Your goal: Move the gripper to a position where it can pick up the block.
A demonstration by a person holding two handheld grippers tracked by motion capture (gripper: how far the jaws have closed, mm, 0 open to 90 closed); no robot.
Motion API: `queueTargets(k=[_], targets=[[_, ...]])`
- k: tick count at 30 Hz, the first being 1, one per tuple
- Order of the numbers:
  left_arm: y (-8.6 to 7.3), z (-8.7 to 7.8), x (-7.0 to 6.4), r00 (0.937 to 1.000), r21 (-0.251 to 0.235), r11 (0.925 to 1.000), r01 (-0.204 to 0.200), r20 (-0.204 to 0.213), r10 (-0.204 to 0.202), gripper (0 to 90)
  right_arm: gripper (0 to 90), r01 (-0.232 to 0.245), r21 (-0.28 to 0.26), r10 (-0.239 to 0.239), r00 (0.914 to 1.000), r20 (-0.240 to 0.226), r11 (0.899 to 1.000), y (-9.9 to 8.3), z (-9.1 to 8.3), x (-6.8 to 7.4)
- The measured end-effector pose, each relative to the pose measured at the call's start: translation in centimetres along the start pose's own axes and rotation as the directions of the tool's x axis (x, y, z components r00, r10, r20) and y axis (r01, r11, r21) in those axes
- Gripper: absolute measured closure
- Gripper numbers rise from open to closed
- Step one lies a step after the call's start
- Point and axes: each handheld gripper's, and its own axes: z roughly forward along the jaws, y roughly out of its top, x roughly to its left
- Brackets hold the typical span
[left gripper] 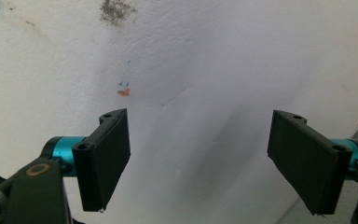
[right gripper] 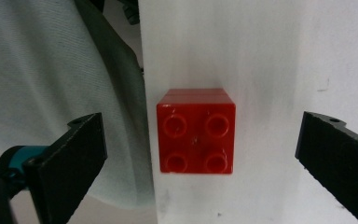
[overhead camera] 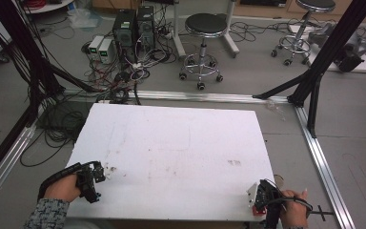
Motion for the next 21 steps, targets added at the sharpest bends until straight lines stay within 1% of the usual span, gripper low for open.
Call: queueTargets(k=[1, 5, 10, 16, 17, 20, 21], targets=[[0.05, -0.01, 0.00, 1.0000, 0.004, 1.0000, -0.006, 0.003, 0.006, 21.4, 1.0, -0.002, 0.001, 0.002, 1.0000, -0.001, 1.000, 0.11, 0.32, -0.03], [0.16, 0.02, -0.10, 1.0000, 0.001, 1.0000, -0.008, 0.004, 0.008, 21.3, 1.0, 0.005, 0.009, -0.006, 1.0000, 0.005, 1.000, 0.32, 0.67, -0.01], [0.17, 0.03, -0.12, 1.0000, 0.003, 1.0000, -0.008, 0.003, 0.008, 21.4, 1.0, 0.006, 0.012, -0.006, 1.0000, -0.003, 1.000, 0.31, 0.73, -0.02], [0.18, 0.02, -0.12, 1.0000, 0.000, 1.0000, -0.008, 0.003, 0.008, 21.4, 1.0, 0.020, 0.021, -0.020, 0.9998, 0.001, 1.000, 0.34, 0.80, -0.06], [0.17, 0.01, -0.11, 1.0000, 0.000, 1.0000, -0.008, 0.003, 0.008, 21.4, 1.1, 0.021, 0.025, -0.020, 0.9998, -0.004, 0.999, 0.36, 0.80, -0.10], [0.16, 0.01, -0.09, 1.0000, -0.001, 1.0000, -0.007, 0.005, 0.007, 21.4, 1.0, 0.023, 0.027, -0.023, 0.9997, 0.002, 0.999, 0.38, 0.77, -0.09], [0.14, 0.07, -0.10, 1.0000, -0.008, 1.0000, -0.002, 0.006, 0.002, 21.4, 1.0, 0.020, 0.024, -0.020, 0.9998, 0.003, 1.000, 0.40, 0.73, -0.05]])
